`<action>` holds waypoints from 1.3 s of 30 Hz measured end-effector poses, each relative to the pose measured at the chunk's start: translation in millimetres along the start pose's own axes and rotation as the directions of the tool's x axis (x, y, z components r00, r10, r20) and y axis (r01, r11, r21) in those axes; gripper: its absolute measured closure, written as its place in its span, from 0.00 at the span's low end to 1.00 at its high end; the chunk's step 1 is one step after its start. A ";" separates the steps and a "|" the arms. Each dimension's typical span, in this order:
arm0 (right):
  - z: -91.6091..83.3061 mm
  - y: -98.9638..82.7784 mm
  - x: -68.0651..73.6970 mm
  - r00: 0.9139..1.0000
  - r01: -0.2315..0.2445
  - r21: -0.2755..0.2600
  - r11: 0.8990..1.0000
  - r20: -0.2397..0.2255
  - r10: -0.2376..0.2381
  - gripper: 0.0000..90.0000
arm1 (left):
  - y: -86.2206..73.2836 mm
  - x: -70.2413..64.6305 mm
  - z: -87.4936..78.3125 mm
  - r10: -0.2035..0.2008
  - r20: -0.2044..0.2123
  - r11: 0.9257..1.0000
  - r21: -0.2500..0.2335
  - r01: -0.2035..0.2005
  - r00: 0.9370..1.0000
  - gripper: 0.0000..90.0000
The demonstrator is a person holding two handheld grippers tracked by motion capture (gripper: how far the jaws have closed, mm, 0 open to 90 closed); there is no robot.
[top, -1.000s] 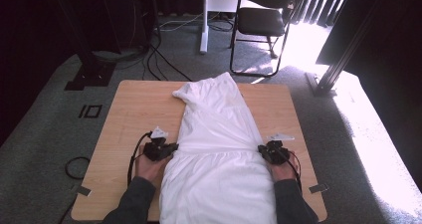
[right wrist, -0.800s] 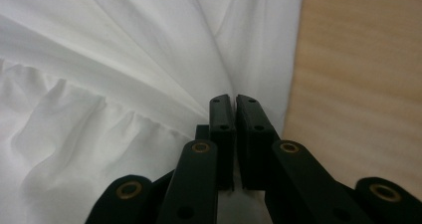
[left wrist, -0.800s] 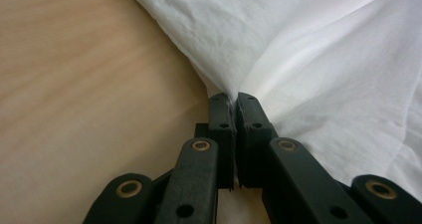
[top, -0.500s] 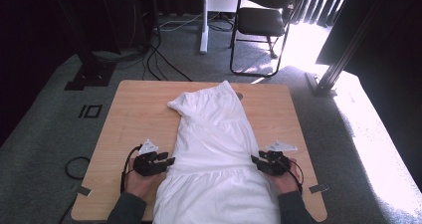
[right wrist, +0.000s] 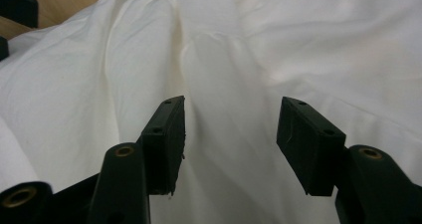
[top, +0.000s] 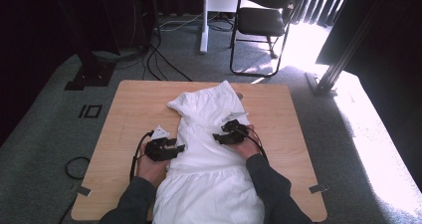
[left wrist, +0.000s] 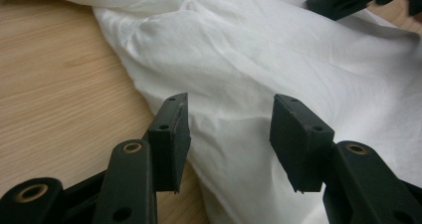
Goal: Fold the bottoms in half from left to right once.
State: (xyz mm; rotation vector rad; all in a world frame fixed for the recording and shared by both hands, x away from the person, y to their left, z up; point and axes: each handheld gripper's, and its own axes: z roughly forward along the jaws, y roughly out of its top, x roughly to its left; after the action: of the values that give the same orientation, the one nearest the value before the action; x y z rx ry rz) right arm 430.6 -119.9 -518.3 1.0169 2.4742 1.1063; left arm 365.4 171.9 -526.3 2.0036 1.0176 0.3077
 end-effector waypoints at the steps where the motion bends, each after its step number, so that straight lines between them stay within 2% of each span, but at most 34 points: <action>1: 4.3 0.6 0.2 1.000 0.001 0.018 1.000 -0.009 -0.001 0.71 | -0.1 -0.6 1.7 0.002 -0.002 1.000 0.006 -0.002 1.000 0.57; 2: 6.2 0.3 0.0 1.000 0.017 0.028 0.999 -0.001 -0.017 0.85 | -0.5 -1.1 3.3 0.006 -0.001 1.000 0.013 -0.006 1.000 0.57; 3: 6.2 0.3 0.0 1.000 0.017 0.028 0.999 -0.001 -0.017 0.85 | -0.5 -1.1 3.3 0.006 -0.001 1.000 0.013 -0.006 1.000 0.57; 4: 1.3 0.9 -2.9 0.999 0.016 0.027 1.000 0.029 -0.017 0.99 | -1.3 -2.3 4.6 0.010 0.001 1.000 0.022 -0.010 1.000 0.56; 6: -18.0 4.2 -8.5 0.998 0.001 -0.051 0.999 0.055 0.001 1.00 | -1.0 -2.9 4.0 0.017 0.004 1.000 0.025 -0.017 1.000 0.56; 8: -44.7 8.7 -17.5 0.994 -0.021 -0.142 0.990 0.107 0.036 1.00 | -0.9 -3.2 3.7 0.015 0.010 1.000 0.024 -0.015 1.000 0.56; 9: -58.4 10.0 -23.7 0.989 -0.041 -0.193 0.980 0.129 0.066 1.00 | -0.9 -3.2 3.7 0.015 0.010 1.000 0.024 -0.015 1.000 0.56; 10: -70.3 9.8 -30.3 0.981 -0.058 -0.230 0.971 0.169 0.098 1.00 | -1.3 -4.1 5.2 0.024 0.011 0.999 0.037 -0.024 1.000 0.56; 11: -78.4 8.1 -37.6 0.968 -0.073 -0.253 0.965 0.213 0.129 0.99 | -1.3 -4.1 5.2 0.024 0.011 0.999 0.037 -0.024 1.000 0.56; 12: -82.0 4.7 -46.3 0.957 -0.106 -0.260 0.960 0.235 0.169 0.99 | -2.2 -6.4 8.3 0.030 0.018 0.998 0.048 -0.031 0.999 0.56; 13: -80.8 -0.6 -56.1 0.951 -0.154 -0.244 0.957 0.227 0.211 0.99 | -2.6 -7.7 10.1 0.032 0.019 0.998 0.054 -0.033 0.999 0.56; 14: -75.5 -7.1 -64.3 0.942 -0.190 -0.205 0.960 0.238 0.238 0.98 | -2.8 -8.4 11.6 0.038 0.021 0.997 0.059 -0.039 0.999 0.56; 15: -75.5 -7.1 -64.3 0.942 -0.190 -0.205 0.960 0.238 0.238 0.98 | -2.8 -8.4 11.6 0.038 0.021 0.997 0.059 -0.039 0.999 0.56; 16: -59.5 -23.4 -75.8 0.930 -0.234 -0.127 0.964 0.262 0.260 0.98 | -2.7 -9.4 13.9 0.039 0.023 0.998 0.057 -0.040 0.999 0.56; 18: -43.5 -38.7 -82.2 0.926 -0.258 -0.072 0.964 0.267 0.268 0.96 | -0.8 -8.2 15.3 0.037 0.021 0.998 0.054 -0.038 0.999 0.56; 21: -29.7 -51.0 -85.2 0.923 -0.280 -0.044 0.959 0.262 0.281 0.95 | 3.7 -5.9 16.5 0.037 0.010 0.998 0.051 -0.037 0.999 0.55; 24: -24.4 -51.9 -84.5 0.925 -0.274 -0.020 0.961 0.268 0.269 0.89 | 18.6 -0.7 25.8 0.031 0.004 0.998 0.054 -0.031 1.000 0.51; 27: -24.5 -50.7 -85.5 0.924 -0.277 -0.022 0.961 0.266 0.273 0.87 | 25.4 1.8 35.3 0.033 0.002 0.997 0.066 -0.033 0.999 0.49; 29: -22.4 -49.5 -85.5 0.935 -0.256 0.009 0.967 0.257 0.245 0.97 | 33.3 6.7 50.1 0.009 -0.004 0.998 0.069 -0.009 1.000 0.47; 31: -21.7 -48.6 -84.4 0.938 -0.242 0.018 0.970 0.260 0.230 0.99 | 35.3 7.7 55.1 0.000 -0.008 0.997 0.075 0.000 1.000 0.47; 32: -25.8 -44.4 -80.9 0.930 -0.220 0.002 0.975 0.301 0.210 1.00 | 37.9 8.4 64.3 -0.001 -0.013 0.996 0.093 0.002 1.000 0.46; 33: -25.8 -44.4 -80.9 0.930 -0.220 0.002 0.975 0.301 0.210 1.00 | 37.9 8.4 64.3 -0.001 -0.013 0.996 0.093 0.002 1.000 0.46; 34: -30.0 -41.8 -79.5 0.921 -0.215 -0.033 0.976 0.325 0.214 0.99 | 39.0 7.5 72.2 0.005 -0.036 0.995 0.095 -0.001 0.999 0.46; 35: -30.0 -41.4 -79.4 0.917 -0.207 -0.030 0.978 0.344 0.205 0.97 | 39.4 7.0 75.8 0.007 -0.042 0.995 0.097 -0.003 0.999 0.45; 38: -22.7 -46.2 -82.8 0.915 -0.213 0.009 0.977 0.353 0.196 0.90 | 39.5 5.5 83.8 0.010 -0.039 0.995 0.101 -0.006 0.999 0.46; 39: -20.3 -48.6 -83.7 0.914 -0.222 0.014 0.975 0.351 0.203 0.89 | 39.2 4.8 84.7 0.020 -0.045 0.995 0.097 -0.015 0.999 0.49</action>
State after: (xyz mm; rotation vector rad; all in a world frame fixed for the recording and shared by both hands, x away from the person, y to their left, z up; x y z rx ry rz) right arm 457.6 -211.3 -544.5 1.3922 2.1584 0.8302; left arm 435.7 114.4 -548.4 2.1019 1.0622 0.3208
